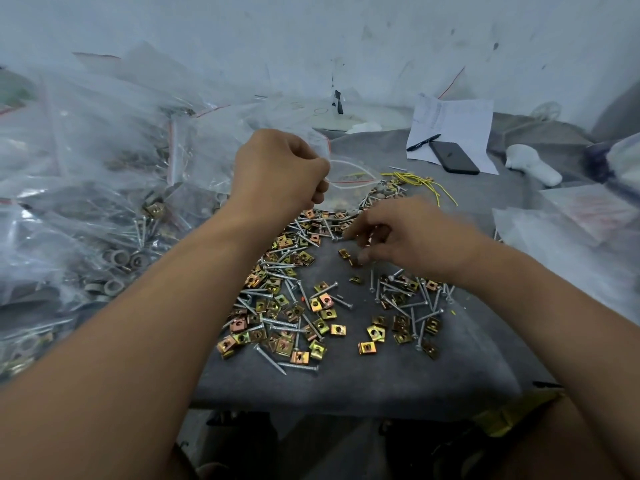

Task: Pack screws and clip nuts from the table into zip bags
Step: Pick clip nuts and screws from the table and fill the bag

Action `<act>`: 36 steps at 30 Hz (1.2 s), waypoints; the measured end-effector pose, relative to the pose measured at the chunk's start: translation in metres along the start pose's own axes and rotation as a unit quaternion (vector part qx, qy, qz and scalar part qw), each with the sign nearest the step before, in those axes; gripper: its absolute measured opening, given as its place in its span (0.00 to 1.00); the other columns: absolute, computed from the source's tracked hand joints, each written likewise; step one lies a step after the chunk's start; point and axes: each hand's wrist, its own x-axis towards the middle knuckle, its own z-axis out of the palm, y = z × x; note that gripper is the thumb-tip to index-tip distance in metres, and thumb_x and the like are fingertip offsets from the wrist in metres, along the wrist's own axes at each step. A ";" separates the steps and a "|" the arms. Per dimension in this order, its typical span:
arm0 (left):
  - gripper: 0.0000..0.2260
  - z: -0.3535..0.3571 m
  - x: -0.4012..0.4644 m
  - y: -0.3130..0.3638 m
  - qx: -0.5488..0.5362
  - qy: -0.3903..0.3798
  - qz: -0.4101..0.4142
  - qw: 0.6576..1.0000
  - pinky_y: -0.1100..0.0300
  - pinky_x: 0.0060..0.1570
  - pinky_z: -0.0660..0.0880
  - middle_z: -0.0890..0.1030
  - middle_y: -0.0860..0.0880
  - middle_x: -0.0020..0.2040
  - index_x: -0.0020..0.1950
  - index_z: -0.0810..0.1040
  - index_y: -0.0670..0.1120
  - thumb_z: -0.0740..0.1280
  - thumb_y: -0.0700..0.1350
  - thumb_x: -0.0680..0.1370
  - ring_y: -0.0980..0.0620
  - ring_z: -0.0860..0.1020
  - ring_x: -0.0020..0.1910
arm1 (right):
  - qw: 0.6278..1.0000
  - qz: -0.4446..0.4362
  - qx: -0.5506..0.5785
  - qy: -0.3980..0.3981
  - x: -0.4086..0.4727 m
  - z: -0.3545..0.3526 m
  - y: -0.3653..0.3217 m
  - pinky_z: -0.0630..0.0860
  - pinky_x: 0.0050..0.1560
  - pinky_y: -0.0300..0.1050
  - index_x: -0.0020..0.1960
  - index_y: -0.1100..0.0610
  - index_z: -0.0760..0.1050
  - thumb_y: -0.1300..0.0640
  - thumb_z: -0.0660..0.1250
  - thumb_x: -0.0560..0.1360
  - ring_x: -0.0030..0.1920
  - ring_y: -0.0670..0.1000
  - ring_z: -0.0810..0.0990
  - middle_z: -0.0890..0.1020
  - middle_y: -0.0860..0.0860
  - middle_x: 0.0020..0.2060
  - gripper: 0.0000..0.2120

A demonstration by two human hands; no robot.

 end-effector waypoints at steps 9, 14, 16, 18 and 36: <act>0.06 -0.001 -0.001 0.000 -0.005 0.002 -0.004 1.000 0.51 0.39 0.87 0.86 0.43 0.35 0.43 0.85 0.40 0.72 0.38 0.79 0.43 0.87 0.36 | 0.994 -0.009 -0.086 -0.072 0.010 0.007 -0.021 0.74 0.44 0.37 0.53 0.48 0.81 0.58 0.75 0.76 0.45 0.45 0.79 0.82 0.45 0.48 0.08; 0.06 0.000 0.000 -0.001 -0.003 -0.004 0.000 1.000 0.53 0.38 0.86 0.86 0.43 0.35 0.43 0.85 0.40 0.72 0.38 0.79 0.44 0.87 0.36 | 0.995 -0.021 -0.074 -0.070 0.005 0.005 -0.020 0.75 0.46 0.39 0.52 0.50 0.79 0.58 0.74 0.77 0.44 0.43 0.79 0.82 0.43 0.45 0.07; 0.06 0.001 0.000 -0.002 0.002 -0.011 0.005 1.000 0.53 0.39 0.86 0.86 0.45 0.34 0.42 0.85 0.41 0.72 0.38 0.79 0.47 0.87 0.34 | 0.999 -0.032 0.012 -0.022 -0.001 -0.002 -0.018 0.75 0.47 0.38 0.51 0.50 0.80 0.60 0.76 0.75 0.43 0.41 0.80 0.83 0.43 0.42 0.08; 0.06 0.002 0.001 -0.003 0.015 -0.019 0.015 1.000 0.53 0.39 0.87 0.86 0.47 0.33 0.41 0.85 0.42 0.72 0.39 0.79 0.50 0.87 0.33 | 0.980 -0.052 0.170 0.086 -0.006 -0.014 -0.017 0.80 0.47 0.41 0.50 0.53 0.81 0.63 0.77 0.74 0.42 0.45 0.83 0.84 0.46 0.40 0.08; 0.06 0.008 -0.002 0.003 -0.002 -0.065 0.020 0.998 0.58 0.37 0.83 0.86 0.47 0.35 0.43 0.86 0.42 0.72 0.40 0.78 0.51 0.85 0.34 | 0.950 -0.080 0.006 0.301 0.007 -0.023 -0.027 0.81 0.48 0.46 0.51 0.58 0.84 0.59 0.80 0.72 0.43 0.47 0.83 0.84 0.50 0.45 0.09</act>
